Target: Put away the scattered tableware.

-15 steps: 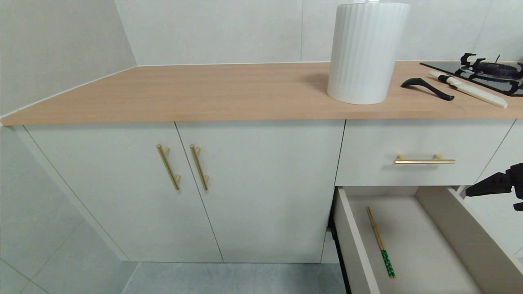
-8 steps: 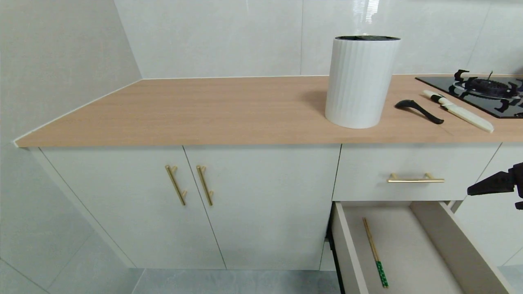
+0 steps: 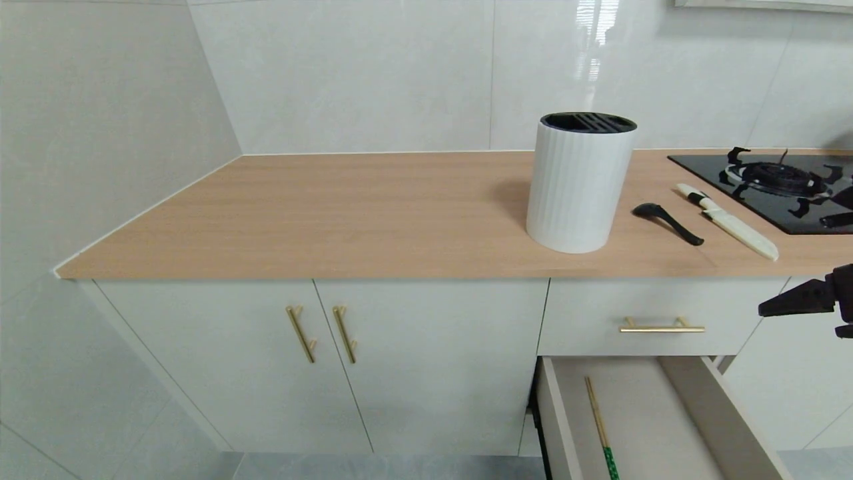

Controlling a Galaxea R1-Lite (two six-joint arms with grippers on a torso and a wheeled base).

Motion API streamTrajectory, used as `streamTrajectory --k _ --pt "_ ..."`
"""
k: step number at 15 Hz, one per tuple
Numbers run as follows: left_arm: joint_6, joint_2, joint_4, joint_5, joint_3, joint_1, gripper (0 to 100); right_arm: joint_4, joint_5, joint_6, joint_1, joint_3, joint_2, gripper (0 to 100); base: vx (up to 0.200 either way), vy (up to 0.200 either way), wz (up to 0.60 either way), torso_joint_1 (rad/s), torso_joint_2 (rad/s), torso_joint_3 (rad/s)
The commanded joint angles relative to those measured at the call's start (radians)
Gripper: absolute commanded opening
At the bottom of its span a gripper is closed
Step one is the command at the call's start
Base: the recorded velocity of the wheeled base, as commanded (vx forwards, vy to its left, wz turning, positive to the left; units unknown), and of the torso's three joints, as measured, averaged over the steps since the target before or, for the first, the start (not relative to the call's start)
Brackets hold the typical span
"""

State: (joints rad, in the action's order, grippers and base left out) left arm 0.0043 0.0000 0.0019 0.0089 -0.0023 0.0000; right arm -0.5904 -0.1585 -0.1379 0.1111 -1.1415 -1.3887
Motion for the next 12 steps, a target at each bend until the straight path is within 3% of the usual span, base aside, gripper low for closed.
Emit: streamTrajectory --k 1,4,7,8,12 --pt "0.000 0.000 0.001 0.000 -0.001 0.000 100 0.060 0.001 0.018 0.001 0.012 -0.021 100 0.000 0.000 0.00 0.203 -0.48 -0.281" --pt "0.000 0.000 0.000 0.000 -0.001 0.000 100 0.274 -0.012 0.061 0.013 -0.060 -0.182 100 0.000 0.000 0.00 0.217 -0.50 -0.289" --pt "0.000 0.002 0.001 0.000 0.001 0.000 100 0.302 -0.099 0.101 0.061 -0.250 -0.375 100 0.000 0.000 0.00 0.092 -0.21 -0.119" --pt "0.000 0.002 0.001 0.000 -0.001 0.000 100 0.302 -0.141 0.169 0.087 -0.350 -0.477 100 0.000 0.000 0.00 0.000 0.00 0.000" --pt "0.000 0.000 0.001 0.000 0.001 0.000 100 0.422 -0.147 0.299 0.094 -0.503 -0.704 100 0.000 0.000 0.00 0.000 0.00 0.000"
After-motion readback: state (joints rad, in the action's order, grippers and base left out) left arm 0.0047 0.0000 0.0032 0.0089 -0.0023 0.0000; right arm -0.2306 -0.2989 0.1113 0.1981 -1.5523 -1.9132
